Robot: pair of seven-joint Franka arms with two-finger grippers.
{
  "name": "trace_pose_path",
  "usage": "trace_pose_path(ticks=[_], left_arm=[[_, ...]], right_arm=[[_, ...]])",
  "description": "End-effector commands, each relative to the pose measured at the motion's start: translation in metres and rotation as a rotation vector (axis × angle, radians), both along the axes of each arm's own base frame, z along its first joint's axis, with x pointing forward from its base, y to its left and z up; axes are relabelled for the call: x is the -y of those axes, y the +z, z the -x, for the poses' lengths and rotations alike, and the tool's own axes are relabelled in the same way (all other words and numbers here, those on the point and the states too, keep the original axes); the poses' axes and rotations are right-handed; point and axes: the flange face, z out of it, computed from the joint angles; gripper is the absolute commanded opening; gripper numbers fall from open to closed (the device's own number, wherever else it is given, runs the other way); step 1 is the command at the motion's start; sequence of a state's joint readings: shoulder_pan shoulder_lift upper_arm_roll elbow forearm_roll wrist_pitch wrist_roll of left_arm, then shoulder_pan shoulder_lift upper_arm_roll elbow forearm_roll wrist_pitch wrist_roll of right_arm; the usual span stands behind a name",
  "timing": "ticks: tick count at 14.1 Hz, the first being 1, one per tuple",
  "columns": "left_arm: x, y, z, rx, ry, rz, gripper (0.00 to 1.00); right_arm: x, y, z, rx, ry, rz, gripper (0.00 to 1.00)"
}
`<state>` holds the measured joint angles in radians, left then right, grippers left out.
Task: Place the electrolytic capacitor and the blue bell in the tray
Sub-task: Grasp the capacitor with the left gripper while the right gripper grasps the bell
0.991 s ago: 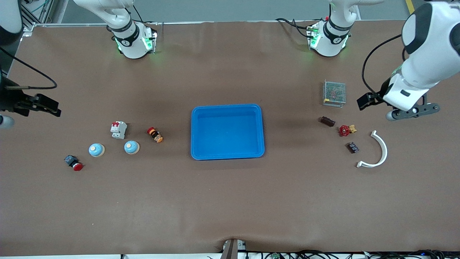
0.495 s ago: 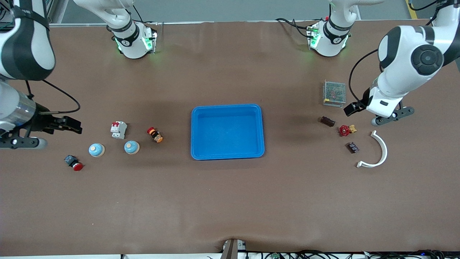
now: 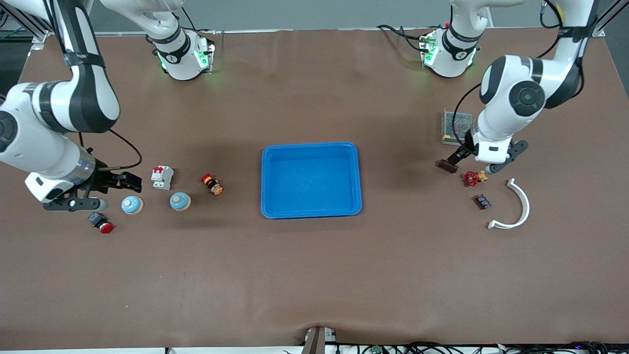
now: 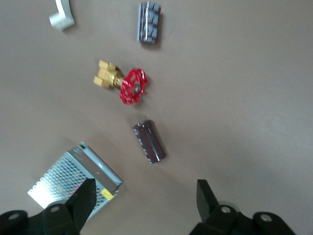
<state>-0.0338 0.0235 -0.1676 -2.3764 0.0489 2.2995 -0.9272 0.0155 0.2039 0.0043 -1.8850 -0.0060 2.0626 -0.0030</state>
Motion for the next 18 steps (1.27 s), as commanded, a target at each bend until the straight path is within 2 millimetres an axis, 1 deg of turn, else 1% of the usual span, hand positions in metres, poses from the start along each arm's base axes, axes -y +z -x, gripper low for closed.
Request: trace_pose_path(ticks=[1,3,4,6,7,10,12,14,15,16,17,18], left_arm=[[-0.004,-0.033,0.01,0.022,0.099,0.004,0.89],[-0.001,-0.057,0.009,0.007,0.165,0.004,0.86],[-0.001,-0.069,0.01,-0.007,0.177,-0.001,0.82],[-0.004,-0.087,0.01,-0.039,0.186,-0.004,0.77],[-0.006,-0.09,0.01,-0.039,0.192,-0.003,0.76],[-0.017,-0.103,0.008,-0.039,0.218,0.005,0.69],[-0.02,-0.113,0.004,-0.05,0.227,0.007,0.6],[-0.025,-0.115,-0.001,-0.049,0.239,0.008,0.54],[-0.027,-0.118,-0.002,-0.051,0.244,0.009,0.47],[-0.027,-0.118,-0.004,-0.05,0.246,0.011,0.36],[-0.027,-0.121,-0.005,-0.053,0.245,0.011,0.21],[-0.026,-0.12,-0.008,-0.048,0.245,0.012,0.04]], right_arm=[[-0.008,-0.019,-0.001,-0.018,0.009,-0.011,1.0],[-0.012,-0.04,-0.003,-0.02,0.011,-0.016,1.0],[-0.017,-0.05,-0.003,-0.01,0.018,-0.016,1.0],[-0.019,-0.075,0.0,0.01,0.021,-0.016,1.0],[-0.019,-0.084,-0.001,0.013,0.02,-0.016,1.0],[-0.021,-0.111,-0.002,0.015,0.024,-0.016,1.0],[-0.025,-0.124,0.004,0.039,0.032,-0.016,1.0],[-0.027,-0.135,0.007,0.035,0.034,-0.016,1.0],[-0.027,-0.138,0.007,0.035,0.034,-0.016,1.0],[-0.027,-0.145,0.008,0.032,0.034,-0.016,1.0],[-0.027,-0.151,0.008,0.038,0.033,-0.016,1.0],[-0.028,-0.16,0.01,0.035,0.034,-0.016,1.0]])
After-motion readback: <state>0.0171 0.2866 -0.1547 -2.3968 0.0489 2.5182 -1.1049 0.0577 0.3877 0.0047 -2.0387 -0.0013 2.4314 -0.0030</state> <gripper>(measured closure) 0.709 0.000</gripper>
